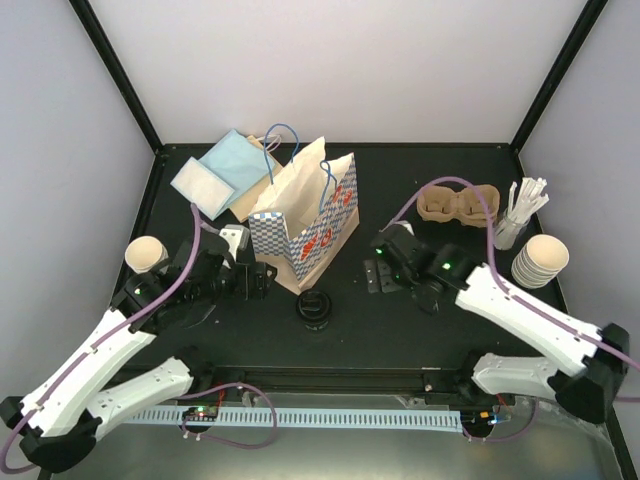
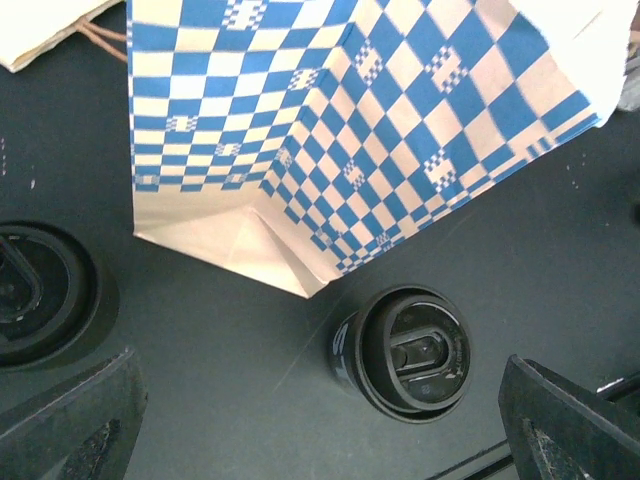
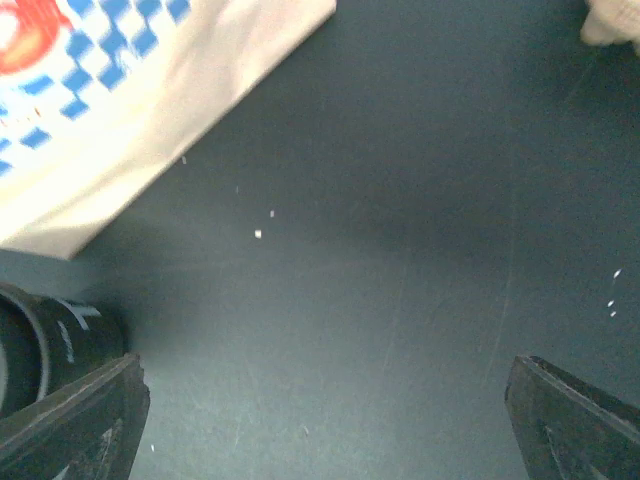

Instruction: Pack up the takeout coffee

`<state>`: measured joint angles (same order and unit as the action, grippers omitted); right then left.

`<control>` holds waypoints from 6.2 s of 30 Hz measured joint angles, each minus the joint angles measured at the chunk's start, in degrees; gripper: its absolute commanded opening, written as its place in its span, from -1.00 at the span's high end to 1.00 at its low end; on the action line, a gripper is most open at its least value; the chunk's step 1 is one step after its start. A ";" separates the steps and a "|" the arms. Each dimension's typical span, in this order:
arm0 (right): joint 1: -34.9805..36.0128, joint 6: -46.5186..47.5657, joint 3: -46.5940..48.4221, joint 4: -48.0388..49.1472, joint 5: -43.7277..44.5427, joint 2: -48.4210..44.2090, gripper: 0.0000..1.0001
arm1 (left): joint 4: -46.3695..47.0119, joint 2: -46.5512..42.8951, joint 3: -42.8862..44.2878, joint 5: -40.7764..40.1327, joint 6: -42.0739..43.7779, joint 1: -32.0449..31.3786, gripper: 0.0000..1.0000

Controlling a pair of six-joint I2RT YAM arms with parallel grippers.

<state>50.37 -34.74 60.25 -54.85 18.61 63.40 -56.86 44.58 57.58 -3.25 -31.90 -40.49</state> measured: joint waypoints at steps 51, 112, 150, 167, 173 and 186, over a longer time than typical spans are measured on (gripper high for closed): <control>19.63 3.15 25.88 -4.31 -9.05 38.91 -0.87 | 11.13 -11.26 -9.07 -3.17 14.82 6.73 -0.97; 19.63 4.44 28.24 -6.67 -8.68 42.25 -0.70 | 11.30 -9.81 -9.09 -3.56 14.86 6.73 -0.97; 19.63 4.42 29.00 -9.86 -4.31 28.44 -0.51 | 6.54 -1.55 0.81 -4.00 13.75 10.88 -0.98; 17.33 0.00 20.24 -14.14 6.27 6.99 -0.51 | 2.51 13.68 17.79 -1.81 14.43 18.12 -0.98; 17.20 -1.36 16.09 -14.38 8.57 2.21 -0.51 | 0.76 22.36 24.20 -2.10 16.35 18.34 -0.97; 17.07 -3.37 6.14 -11.76 9.25 -4.13 -0.50 | 0.96 25.62 26.82 -2.05 19.08 18.36 -0.97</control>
<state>67.44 -38.11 66.39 -66.61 27.86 59.27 -55.90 70.19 84.40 -5.30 -12.82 -22.13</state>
